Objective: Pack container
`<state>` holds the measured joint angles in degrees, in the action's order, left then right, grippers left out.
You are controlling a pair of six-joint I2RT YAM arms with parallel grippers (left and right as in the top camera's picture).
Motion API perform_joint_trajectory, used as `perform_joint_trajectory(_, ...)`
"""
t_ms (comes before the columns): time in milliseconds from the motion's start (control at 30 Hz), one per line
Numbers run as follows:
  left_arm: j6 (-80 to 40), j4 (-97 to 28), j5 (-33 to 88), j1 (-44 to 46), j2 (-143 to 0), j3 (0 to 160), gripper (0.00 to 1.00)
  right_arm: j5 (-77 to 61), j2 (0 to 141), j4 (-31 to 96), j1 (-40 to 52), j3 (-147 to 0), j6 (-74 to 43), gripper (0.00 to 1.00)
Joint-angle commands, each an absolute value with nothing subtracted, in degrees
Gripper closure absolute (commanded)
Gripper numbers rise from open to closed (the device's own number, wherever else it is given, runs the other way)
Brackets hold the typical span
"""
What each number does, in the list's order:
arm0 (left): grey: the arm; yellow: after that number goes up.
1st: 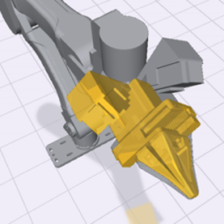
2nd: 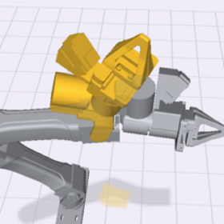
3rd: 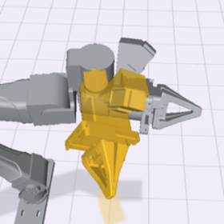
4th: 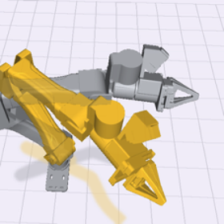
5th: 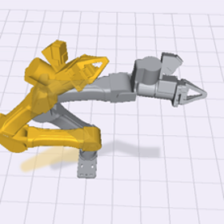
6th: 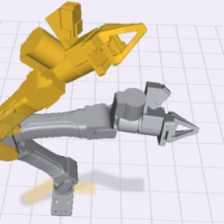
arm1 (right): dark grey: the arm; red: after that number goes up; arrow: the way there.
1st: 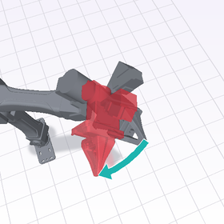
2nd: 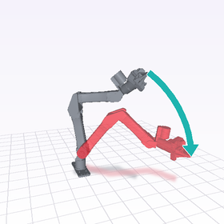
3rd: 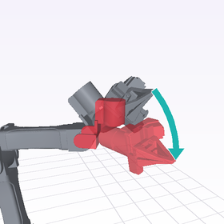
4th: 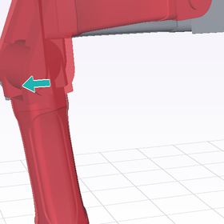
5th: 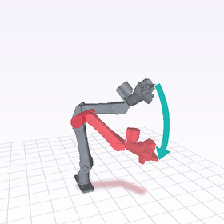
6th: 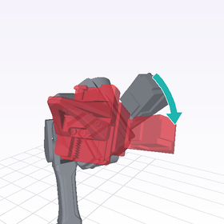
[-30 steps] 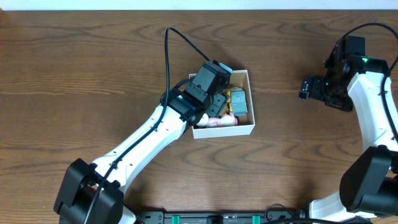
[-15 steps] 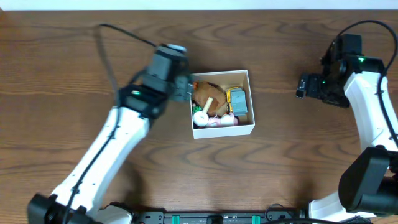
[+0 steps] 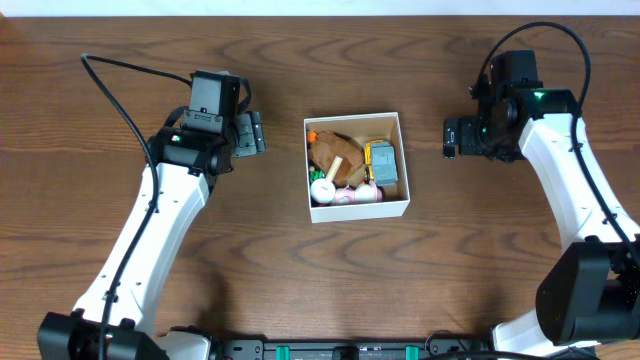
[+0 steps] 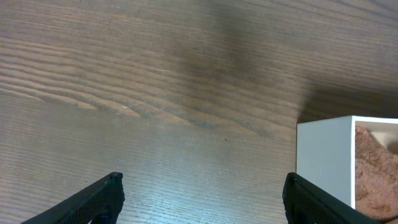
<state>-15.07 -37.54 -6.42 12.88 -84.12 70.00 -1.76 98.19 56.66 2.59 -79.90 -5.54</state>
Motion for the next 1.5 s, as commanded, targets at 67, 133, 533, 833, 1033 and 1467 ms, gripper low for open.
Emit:
perform_joint_trajectory(67, -15.8, -37.8, -6.7, 12.6, -84.8, 69.5, 0.18, -1.9, 98.0, 56.6, 3.0, -79.7, -4.6, 0.01)
perform_joint_trajectory(133, -15.8, -37.7, -6.7, 12.6, -84.9, 69.5, 0.17, -1.9, 98.0, 56.6, 3.0, -79.7, -4.6, 0.01)
perform_joint_trajectory(533, -15.7, -36.4, -7.0, 12.6, -84.9, 69.5, 0.02, 2.8, 98.0, 44.9, 3.0, -79.7, -4.6, 0.01)
perform_joint_trajectory(833, -15.8, -29.9, -11.7, 8.5, -82.1, 69.5, 0.02, 3.0, 95.5, 33.1, 3.0, -79.7, -9.9, 0.01)
perform_joint_trajectory(1033, -15.8, -31.9, -11.0, 8.4, -72.1, 67.0, 0.02, 6.1, 87.2, 34.5, 3.1, -76.7, -11.4, 0.01)
perform_joint_trajectory(1467, -15.8, -28.6, -6.4, 8.5, -36.4, 42.8, 0.02, 9.6, 48.0, 22.3, 3.1, -43.1, -12.0, 0.01)
